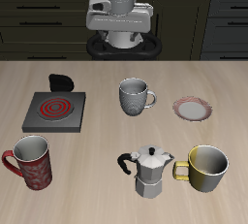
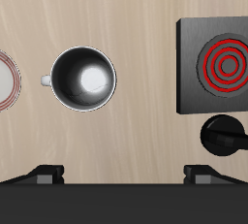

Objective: Place the moka pot on the stove

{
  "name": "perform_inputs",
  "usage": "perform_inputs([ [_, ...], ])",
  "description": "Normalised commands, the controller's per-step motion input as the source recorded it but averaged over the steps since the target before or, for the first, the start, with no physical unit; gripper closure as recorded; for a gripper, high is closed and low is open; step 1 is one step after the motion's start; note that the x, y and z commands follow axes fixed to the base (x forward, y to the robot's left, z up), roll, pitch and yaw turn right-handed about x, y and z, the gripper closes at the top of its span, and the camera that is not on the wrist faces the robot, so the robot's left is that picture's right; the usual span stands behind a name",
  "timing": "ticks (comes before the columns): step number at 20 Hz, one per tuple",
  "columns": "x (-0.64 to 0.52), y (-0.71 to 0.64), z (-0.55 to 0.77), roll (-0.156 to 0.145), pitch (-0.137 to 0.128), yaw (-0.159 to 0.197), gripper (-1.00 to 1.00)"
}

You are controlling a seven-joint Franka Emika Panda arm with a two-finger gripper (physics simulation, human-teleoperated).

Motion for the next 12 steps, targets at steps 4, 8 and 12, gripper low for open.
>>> perform_inputs([
  [4, 0.30, 0.00, 0.04, 0.029, 0.018, 0.006, -1.00],
  [8, 0.30, 0.06, 0.12, 0.057, -0.017, -0.030, -1.00],
  [12, 0.38, 0.02, 0.10, 0.007, -0.008, 0.000, -1.00],
])
